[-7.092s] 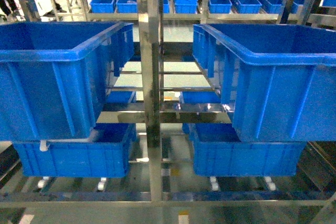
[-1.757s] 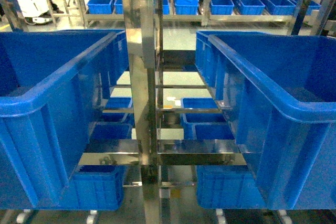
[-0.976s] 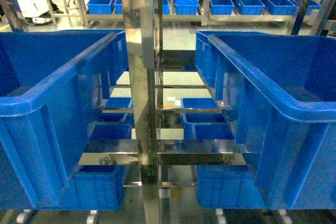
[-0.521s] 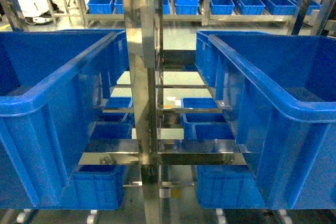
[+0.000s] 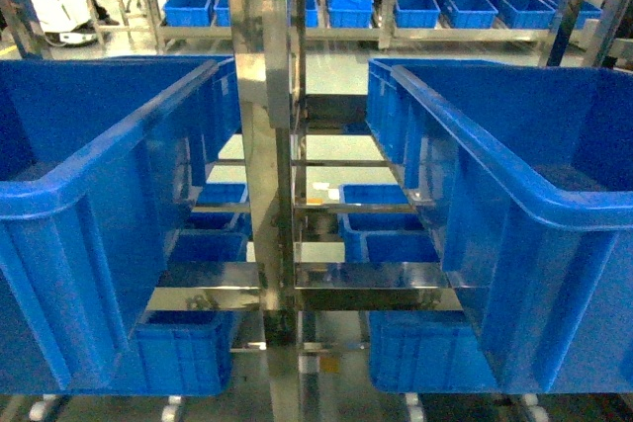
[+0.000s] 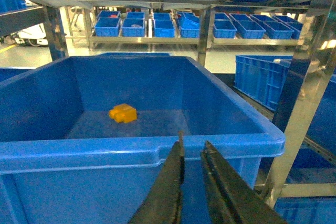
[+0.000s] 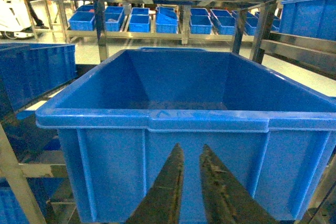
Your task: Sort and place red and yellow blocks in left bins
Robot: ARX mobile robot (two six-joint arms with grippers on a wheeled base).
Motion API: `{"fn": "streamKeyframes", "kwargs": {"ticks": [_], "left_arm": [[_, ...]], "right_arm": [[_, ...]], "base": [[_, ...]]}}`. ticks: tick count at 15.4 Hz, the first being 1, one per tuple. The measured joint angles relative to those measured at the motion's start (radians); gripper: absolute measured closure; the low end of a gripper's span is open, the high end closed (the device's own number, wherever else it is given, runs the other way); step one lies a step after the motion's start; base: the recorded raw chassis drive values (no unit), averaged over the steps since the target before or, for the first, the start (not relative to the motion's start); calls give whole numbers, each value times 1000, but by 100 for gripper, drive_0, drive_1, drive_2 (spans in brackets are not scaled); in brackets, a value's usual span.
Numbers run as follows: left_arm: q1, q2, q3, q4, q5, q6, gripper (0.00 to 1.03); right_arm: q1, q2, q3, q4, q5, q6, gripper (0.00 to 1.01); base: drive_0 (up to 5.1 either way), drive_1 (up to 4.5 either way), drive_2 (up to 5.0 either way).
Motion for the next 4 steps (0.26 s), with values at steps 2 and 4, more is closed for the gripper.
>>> {"fn": "streamKeyframes", "kwargs": {"ticks": [2, 4], "left_arm": [[0, 0, 0, -2, 0, 0, 70], [0, 0, 0, -2, 0, 0, 44]], "right_arm": [[0, 0, 0, 0, 0, 0, 70], [0, 0, 0, 0, 0, 0, 45]], "base": [[0, 0, 0], [0, 0, 0]]}}
